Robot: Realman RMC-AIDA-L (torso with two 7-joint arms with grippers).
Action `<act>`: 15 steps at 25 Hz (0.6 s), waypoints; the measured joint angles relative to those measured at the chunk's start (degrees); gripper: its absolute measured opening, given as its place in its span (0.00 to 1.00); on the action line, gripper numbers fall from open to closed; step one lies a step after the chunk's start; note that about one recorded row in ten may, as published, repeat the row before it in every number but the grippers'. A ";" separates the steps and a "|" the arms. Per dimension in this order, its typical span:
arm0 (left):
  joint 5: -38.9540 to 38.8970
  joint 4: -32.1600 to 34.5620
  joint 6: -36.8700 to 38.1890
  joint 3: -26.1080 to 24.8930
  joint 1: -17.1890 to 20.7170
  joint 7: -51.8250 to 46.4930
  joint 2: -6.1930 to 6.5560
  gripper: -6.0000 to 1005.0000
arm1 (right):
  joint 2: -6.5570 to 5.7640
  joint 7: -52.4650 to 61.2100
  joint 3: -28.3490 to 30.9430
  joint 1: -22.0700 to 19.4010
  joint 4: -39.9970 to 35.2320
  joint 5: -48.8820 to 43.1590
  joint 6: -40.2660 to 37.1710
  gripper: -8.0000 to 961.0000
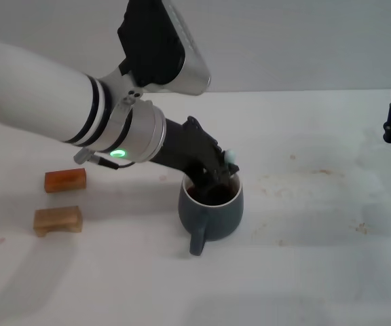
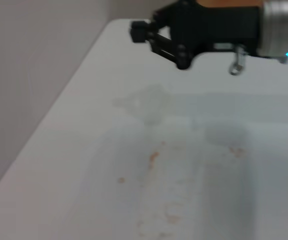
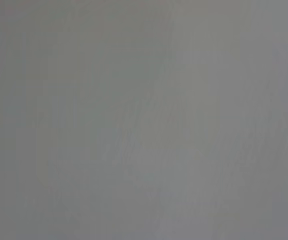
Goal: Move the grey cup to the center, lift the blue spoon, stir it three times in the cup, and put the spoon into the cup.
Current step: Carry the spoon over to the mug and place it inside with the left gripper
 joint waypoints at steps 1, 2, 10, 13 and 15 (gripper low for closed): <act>-0.04 3.47 2.78 -0.31 -1.98 0.41 0.10 0.18 | 0.00 0.00 -0.14 -0.08 0.04 0.00 0.00 0.06; -0.04 3.47 2.78 -0.31 -1.98 0.41 0.10 0.18 | 0.00 0.00 -0.25 -0.17 0.08 0.00 0.00 0.06; 0.06 8.32 5.01 -4.93 -2.71 2.82 0.37 0.21 | -0.06 0.00 -0.41 -0.91 0.35 0.05 0.00 0.06; 0.15 7.30 4.15 -6.44 -1.07 2.84 0.40 0.22 | -0.05 0.00 -0.41 -1.01 0.44 0.08 0.00 0.06; 0.22 6.46 3.65 -7.11 0.06 2.84 0.41 0.22 | -0.05 0.00 -0.41 -1.02 0.45 0.09 0.00 0.06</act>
